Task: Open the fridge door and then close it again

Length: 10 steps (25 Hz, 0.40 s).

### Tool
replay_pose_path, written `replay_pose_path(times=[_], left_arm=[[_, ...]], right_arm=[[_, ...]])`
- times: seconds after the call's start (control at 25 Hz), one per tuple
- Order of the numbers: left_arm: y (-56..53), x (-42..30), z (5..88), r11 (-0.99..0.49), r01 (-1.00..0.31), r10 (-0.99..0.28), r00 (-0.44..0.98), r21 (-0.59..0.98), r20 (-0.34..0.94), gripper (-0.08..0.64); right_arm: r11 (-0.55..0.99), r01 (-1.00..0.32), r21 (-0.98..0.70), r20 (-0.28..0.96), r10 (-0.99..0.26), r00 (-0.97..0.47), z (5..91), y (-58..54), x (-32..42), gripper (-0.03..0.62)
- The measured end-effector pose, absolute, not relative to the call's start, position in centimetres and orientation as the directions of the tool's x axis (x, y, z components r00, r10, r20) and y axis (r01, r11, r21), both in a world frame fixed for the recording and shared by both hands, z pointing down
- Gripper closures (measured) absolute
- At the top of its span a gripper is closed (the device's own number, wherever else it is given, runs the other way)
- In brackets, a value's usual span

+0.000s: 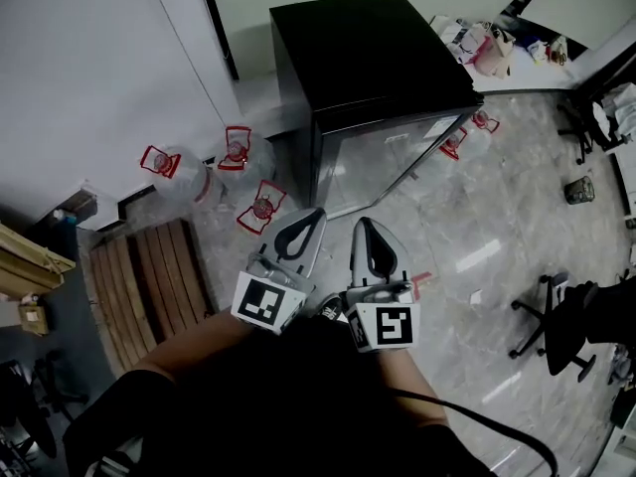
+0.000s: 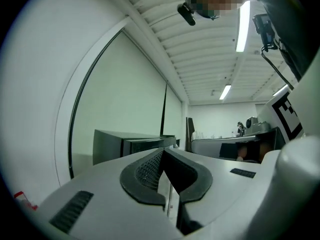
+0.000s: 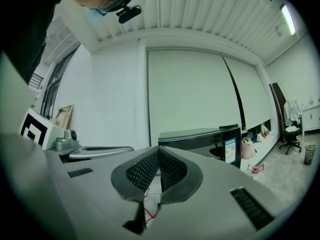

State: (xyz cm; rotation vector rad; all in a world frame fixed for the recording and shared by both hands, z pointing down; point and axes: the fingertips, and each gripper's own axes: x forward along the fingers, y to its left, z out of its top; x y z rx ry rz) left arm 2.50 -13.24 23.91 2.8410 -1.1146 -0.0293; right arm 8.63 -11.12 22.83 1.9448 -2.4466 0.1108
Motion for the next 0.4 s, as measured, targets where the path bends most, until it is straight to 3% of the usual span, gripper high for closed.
replay_pose_path(times=[0.4], left_arm=[[-12.9,3.6,21.0,-0.725,-0.684,-0.687,0.727,0.080,-0.002,0.552]], right_arm=[[0.236,-0.971,-0.029,0.033,-0.971,-0.237,20.5,-10.9,8.8,0.577]])
